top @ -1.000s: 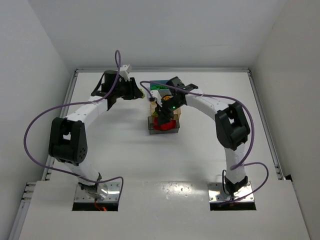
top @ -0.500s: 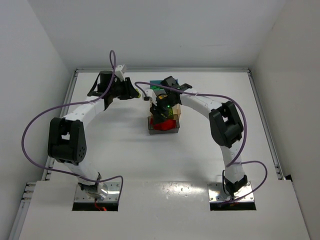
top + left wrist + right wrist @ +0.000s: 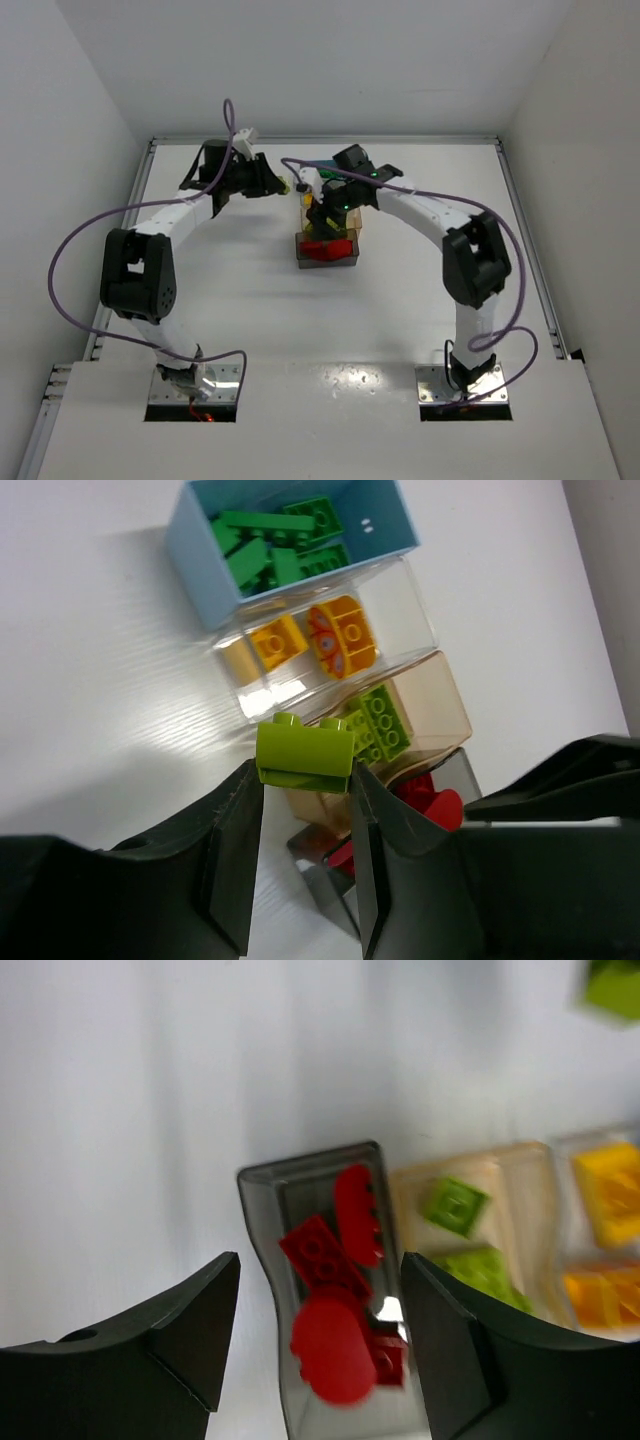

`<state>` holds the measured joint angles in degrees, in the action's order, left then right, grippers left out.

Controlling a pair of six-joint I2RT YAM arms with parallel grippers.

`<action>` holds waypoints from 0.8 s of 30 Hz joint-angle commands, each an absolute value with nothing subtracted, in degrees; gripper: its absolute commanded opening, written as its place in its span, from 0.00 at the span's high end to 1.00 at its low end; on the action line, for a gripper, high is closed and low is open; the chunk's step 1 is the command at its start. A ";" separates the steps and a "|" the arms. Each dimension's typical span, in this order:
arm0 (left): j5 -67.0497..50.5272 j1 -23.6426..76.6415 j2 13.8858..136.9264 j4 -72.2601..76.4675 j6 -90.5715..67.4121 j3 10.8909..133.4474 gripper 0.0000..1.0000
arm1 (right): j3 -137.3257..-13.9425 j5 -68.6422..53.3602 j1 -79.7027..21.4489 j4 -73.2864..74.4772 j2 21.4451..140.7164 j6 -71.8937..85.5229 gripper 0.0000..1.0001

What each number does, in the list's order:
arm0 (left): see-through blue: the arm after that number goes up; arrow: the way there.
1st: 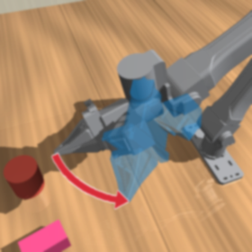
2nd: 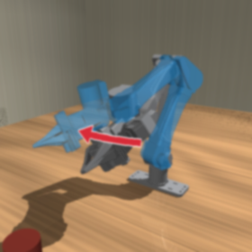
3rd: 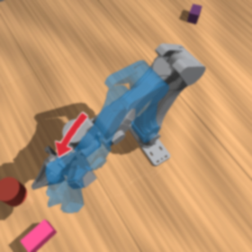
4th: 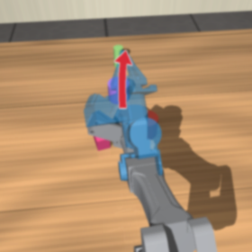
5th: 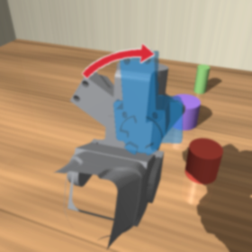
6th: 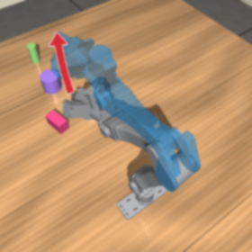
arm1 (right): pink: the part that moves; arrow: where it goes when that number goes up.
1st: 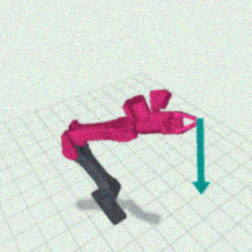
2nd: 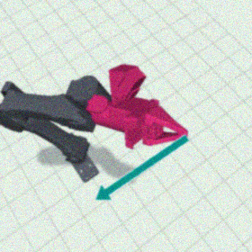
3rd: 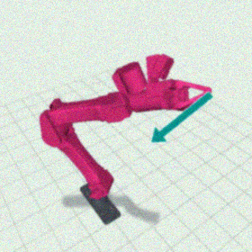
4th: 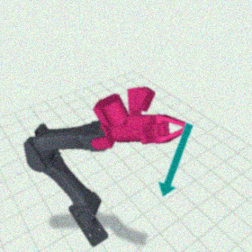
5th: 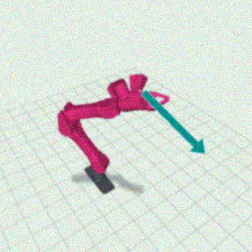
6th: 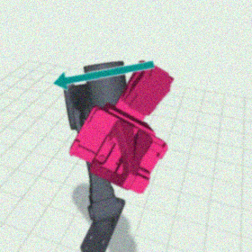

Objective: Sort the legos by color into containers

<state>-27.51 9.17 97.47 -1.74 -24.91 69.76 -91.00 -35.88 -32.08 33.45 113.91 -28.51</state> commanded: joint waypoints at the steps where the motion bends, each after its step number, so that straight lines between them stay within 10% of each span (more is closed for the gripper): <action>1: -30.32 13.70 100.45 0.97 -25.93 74.43 0.74 | -87.12 -30.78 -28.57 27.43 102.77 -25.49 0.34; 24: -28.21 22.24 110.05 -3.08 -25.23 79.99 0.68 | -77.69 -22.85 -12.22 22.24 96.41 -17.49 0.33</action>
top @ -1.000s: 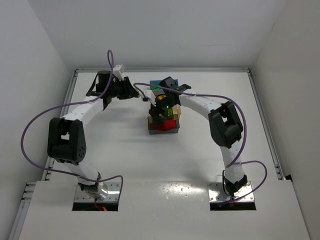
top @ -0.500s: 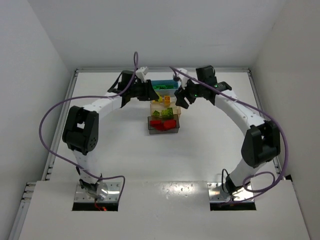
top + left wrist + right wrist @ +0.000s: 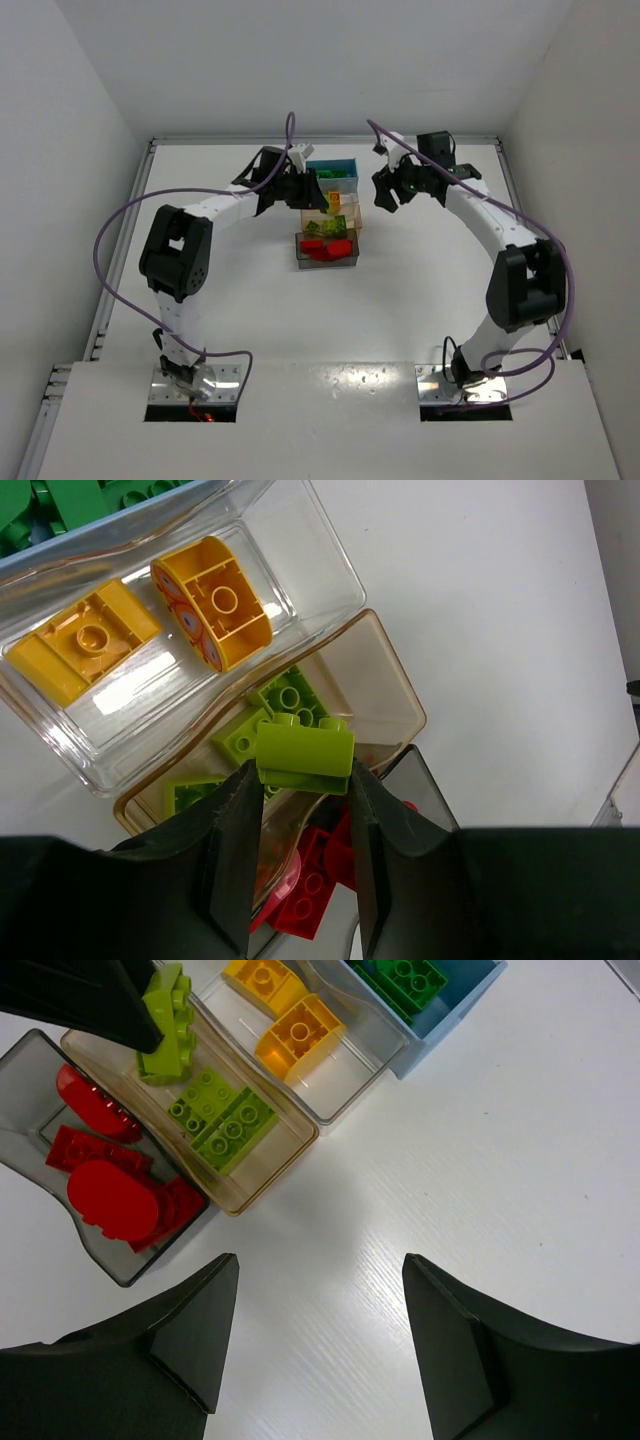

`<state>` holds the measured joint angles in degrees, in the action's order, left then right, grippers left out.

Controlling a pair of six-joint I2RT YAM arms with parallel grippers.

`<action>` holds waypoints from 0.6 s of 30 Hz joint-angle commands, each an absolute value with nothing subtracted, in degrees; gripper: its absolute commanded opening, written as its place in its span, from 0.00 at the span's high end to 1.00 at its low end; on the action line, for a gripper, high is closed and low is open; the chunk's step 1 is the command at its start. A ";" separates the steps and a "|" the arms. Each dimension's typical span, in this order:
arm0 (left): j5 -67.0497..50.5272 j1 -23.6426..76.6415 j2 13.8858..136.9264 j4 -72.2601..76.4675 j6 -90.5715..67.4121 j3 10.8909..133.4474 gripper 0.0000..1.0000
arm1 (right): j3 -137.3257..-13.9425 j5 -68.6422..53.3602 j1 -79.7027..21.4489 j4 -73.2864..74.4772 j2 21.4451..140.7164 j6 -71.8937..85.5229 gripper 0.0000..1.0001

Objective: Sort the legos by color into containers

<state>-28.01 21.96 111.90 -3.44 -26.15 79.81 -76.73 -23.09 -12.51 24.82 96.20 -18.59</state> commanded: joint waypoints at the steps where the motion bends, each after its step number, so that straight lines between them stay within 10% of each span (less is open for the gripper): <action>1: -28.21 22.76 110.04 -3.08 -25.22 79.46 0.68 | -77.70 -22.85 -11.69 22.24 96.42 -17.49 0.33; 10: -25.93 22.76 106.00 -4.22 -24.70 76.11 0.30 | -79.27 -23.38 -11.69 21.71 98.08 -16.44 0.31; 18: -30.58 22.76 98.27 5.52 -25.05 74.71 0.27 | -78.66 -23.38 -11.69 20.48 98.09 -14.25 0.31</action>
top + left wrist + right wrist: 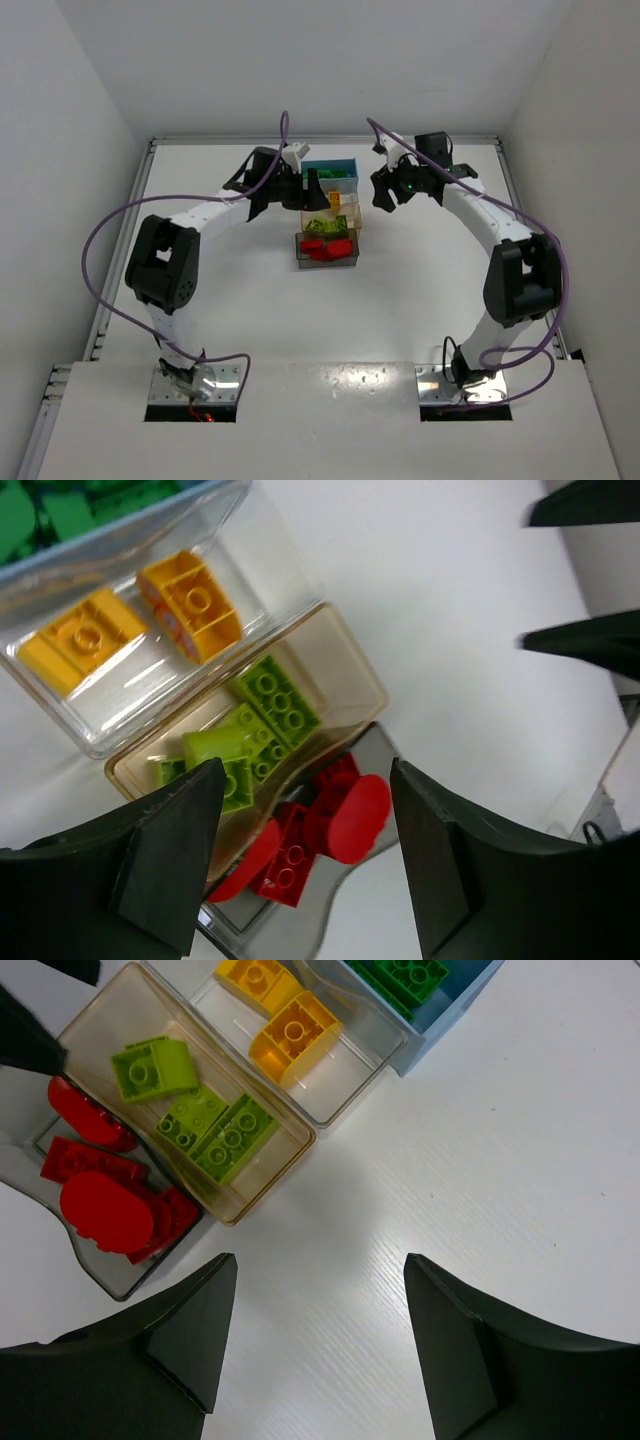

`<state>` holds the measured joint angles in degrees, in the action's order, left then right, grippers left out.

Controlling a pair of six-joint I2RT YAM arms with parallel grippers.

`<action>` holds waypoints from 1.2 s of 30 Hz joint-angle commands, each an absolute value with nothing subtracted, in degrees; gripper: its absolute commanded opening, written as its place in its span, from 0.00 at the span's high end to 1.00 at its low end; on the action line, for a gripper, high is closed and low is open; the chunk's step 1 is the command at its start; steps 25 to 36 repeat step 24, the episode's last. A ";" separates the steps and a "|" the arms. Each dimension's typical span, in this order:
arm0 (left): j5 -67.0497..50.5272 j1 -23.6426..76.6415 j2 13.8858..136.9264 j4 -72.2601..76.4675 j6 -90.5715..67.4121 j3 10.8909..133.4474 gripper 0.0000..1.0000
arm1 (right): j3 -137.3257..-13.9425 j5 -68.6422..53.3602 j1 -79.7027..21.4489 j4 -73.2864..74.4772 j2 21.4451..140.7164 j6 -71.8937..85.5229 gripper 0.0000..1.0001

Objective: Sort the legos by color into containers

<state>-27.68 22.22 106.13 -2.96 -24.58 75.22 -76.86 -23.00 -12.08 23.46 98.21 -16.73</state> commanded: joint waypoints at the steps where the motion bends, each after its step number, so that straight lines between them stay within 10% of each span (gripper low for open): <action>1: -30.59 22.76 97.30 6.49 -25.57 74.19 0.27 | -78.66 -23.99 -11.69 19.78 98.09 -13.72 0.31; 8: -23.66 19.61 92.83 -2.80 -24.35 74.02 0.24 | -79.28 -26.89 -11.16 17.06 99.32 -5.11 0.31; 12: -13.12 16.18 87.90 -6.50 -21.88 68.92 0.00 | -81.38 -29.09 -9.41 15.74 101.95 0.17 0.29; 36: -2.55 13.10 80.68 -3.96 -18.81 57.22 0.00 | -79.99 -25.49 -6.50 14.59 104.33 2.20 0.23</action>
